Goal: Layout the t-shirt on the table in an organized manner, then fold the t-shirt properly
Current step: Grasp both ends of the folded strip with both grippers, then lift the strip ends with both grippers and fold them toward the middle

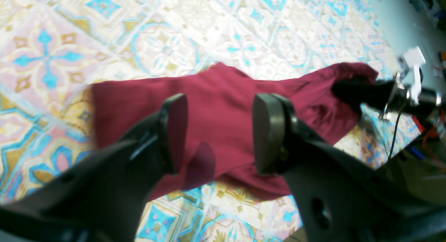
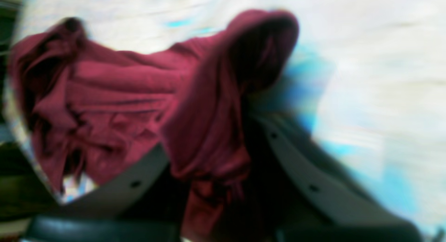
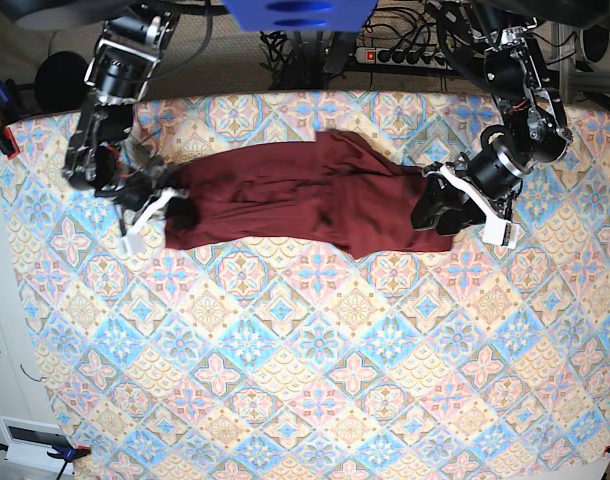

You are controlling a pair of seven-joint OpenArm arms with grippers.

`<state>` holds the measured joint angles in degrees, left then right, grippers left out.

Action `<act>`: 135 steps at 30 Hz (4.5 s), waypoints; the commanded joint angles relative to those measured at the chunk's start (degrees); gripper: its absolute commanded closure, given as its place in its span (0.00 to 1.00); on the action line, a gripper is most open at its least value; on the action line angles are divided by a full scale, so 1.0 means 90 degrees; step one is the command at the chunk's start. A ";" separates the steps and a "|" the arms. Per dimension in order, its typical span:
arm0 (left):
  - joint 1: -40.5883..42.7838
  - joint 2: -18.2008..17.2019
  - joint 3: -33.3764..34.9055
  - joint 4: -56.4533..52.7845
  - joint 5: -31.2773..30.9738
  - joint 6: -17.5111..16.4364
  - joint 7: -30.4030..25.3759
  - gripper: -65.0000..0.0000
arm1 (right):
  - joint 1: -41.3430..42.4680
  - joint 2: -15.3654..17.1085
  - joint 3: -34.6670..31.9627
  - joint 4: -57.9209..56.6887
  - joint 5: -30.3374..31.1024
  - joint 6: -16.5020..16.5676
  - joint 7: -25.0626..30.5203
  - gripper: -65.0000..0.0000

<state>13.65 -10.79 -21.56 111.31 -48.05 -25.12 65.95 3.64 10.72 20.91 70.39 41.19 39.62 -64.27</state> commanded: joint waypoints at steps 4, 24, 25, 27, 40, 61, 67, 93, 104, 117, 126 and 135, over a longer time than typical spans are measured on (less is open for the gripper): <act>-0.0047 -0.0057 -0.0002 0.0072 -0.0097 -0.0017 -0.0144 0.54 | 0.0314 0.0416 0.0212 0.0096 0.0117 0.0043 0.0084 0.93; -0.0955 0.0187 0.0711 -0.1979 0.0382 -0.0007 -0.0173 0.54 | 0.0538 0.0347 -0.0501 0.2382 0.0146 0.0043 0.0045 0.93; -0.0975 0.0236 0.0711 -0.2008 0.0480 -0.0007 -0.0173 0.54 | 0.0538 0.0279 -0.0618 0.2479 0.0146 0.0043 0.0045 0.93; -0.1014 0.0412 0.0721 -0.2018 0.0743 -0.0007 -0.0173 0.54 | 0.0538 0.0113 -0.0951 0.2743 0.0146 0.0043 0.0045 0.93; -0.1082 0.0637 0.1307 -0.2018 0.1261 -0.0007 -0.0183 0.54 | 0.0587 -0.0659 -0.2533 0.3124 0.0097 0.0043 0.0094 0.93; -0.0877 0.0656 0.0779 -0.1540 0.1193 -0.0007 -0.0154 0.54 | 0.1232 -0.1450 -0.5708 0.1708 -0.3321 0.0043 0.1031 0.93; -0.0603 0.0402 0.0701 -0.1461 0.0538 -0.0007 -0.0163 0.54 | 0.1242 -0.1470 -0.5922 0.1121 -0.3868 0.0043 0.1588 0.87; -0.0213 0.0158 0.1141 -0.0377 0.0099 -0.0046 0.0071 0.54 | 0.0255 -0.0913 -0.3519 0.3476 -0.3907 0.0043 0.1627 0.60; -0.0222 0.0520 0.1277 -0.0377 0.0069 -0.0017 0.0237 0.52 | 0.0187 -0.0874 -0.3422 0.2929 -0.3917 0.0043 0.1656 0.60; -0.0476 0.0901 0.2215 -0.0338 0.0382 -0.0017 0.0315 0.31 | 0.0187 -0.0864 -0.3393 0.2929 -0.3917 0.0043 0.1656 0.60; -0.1150 0.1213 0.2743 -0.1452 0.0997 -0.0017 -0.0085 0.31 | 0.0206 -0.0864 -0.3139 0.2909 -0.3898 0.0043 0.1656 0.66; -0.1365 0.1125 0.3006 -0.1647 0.1281 -0.0046 -0.0066 0.99 | 0.0206 -0.0747 -0.3080 0.2889 -0.3888 0.0043 0.1656 0.68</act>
<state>2.09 -0.71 5.67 95.09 -35.42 -25.32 66.39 4.45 3.81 -7.05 95.57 5.34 40.23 -50.63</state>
